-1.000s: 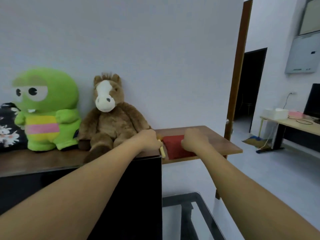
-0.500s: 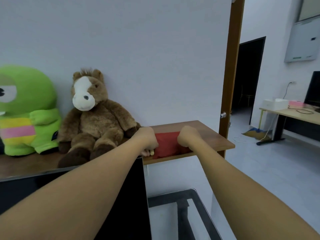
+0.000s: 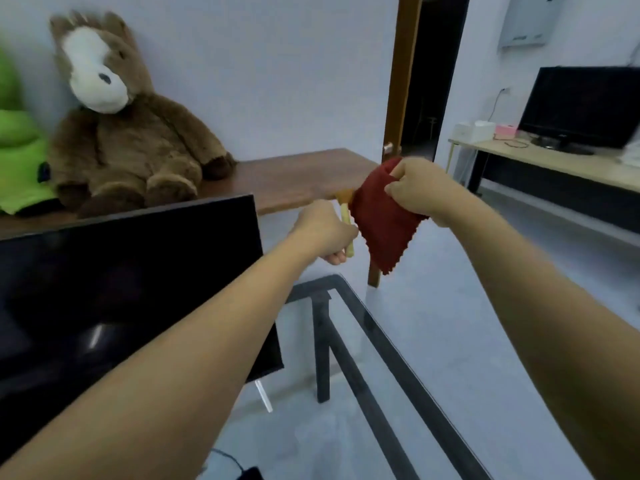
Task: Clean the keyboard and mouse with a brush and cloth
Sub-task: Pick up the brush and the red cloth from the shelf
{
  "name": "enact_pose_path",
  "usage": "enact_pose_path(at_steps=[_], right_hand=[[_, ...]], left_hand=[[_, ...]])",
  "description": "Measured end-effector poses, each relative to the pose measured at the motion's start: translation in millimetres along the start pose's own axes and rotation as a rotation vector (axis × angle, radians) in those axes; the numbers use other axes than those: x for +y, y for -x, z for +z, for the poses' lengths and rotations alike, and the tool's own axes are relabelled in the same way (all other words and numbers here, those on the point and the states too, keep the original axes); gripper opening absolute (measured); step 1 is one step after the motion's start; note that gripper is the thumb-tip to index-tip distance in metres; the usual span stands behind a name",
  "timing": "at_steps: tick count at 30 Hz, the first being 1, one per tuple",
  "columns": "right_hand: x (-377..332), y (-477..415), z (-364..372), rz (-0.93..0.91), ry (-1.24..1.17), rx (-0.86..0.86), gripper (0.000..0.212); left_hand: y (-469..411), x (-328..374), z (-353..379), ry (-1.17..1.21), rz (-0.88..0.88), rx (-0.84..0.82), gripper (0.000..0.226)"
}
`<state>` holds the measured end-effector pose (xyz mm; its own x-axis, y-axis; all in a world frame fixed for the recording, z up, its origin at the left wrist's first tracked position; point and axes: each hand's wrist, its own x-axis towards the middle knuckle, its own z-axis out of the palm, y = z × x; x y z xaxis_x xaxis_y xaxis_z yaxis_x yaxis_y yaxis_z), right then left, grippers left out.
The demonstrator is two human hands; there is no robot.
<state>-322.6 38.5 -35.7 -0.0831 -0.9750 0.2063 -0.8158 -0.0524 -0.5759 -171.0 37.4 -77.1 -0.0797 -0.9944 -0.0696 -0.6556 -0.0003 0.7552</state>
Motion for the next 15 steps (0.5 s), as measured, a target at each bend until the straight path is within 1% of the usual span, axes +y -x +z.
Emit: enact_pose_path(at_steps=[3, 6, 7, 11, 13, 15], right_hand=[[27.2, 49.1, 38.8, 0.073, 0.006, -0.087, 0.027], [47.2, 99.0, 90.4, 0.156, -0.016, -0.21, 0.011], [52.2, 114.9, 110.3, 0.174, -0.038, -0.26, 0.01], [72.2, 166.1, 191.3, 0.244, -0.151, -0.448, 0.012], [85.4, 180.2, 223.2, 0.299, -0.259, -0.525, 0.009], [103.3, 190.1, 249.1, 0.344, -0.274, -0.576, 0.008]], left_hand=[[35.9, -67.4, 54.1, 0.005, -0.121, -0.103, 0.021], [71.5, -141.1, 94.2, 0.003, -0.244, -0.187, 0.026], [83.6, -164.3, 102.9, -0.004, -0.285, -0.203, 0.025], [122.8, -237.5, 120.1, 0.049, -0.461, -0.291, 0.02], [132.2, -261.3, 123.3, 0.039, -0.506, -0.314, 0.022], [136.3, -275.1, 128.1, 0.033, -0.543, -0.302, 0.017]])
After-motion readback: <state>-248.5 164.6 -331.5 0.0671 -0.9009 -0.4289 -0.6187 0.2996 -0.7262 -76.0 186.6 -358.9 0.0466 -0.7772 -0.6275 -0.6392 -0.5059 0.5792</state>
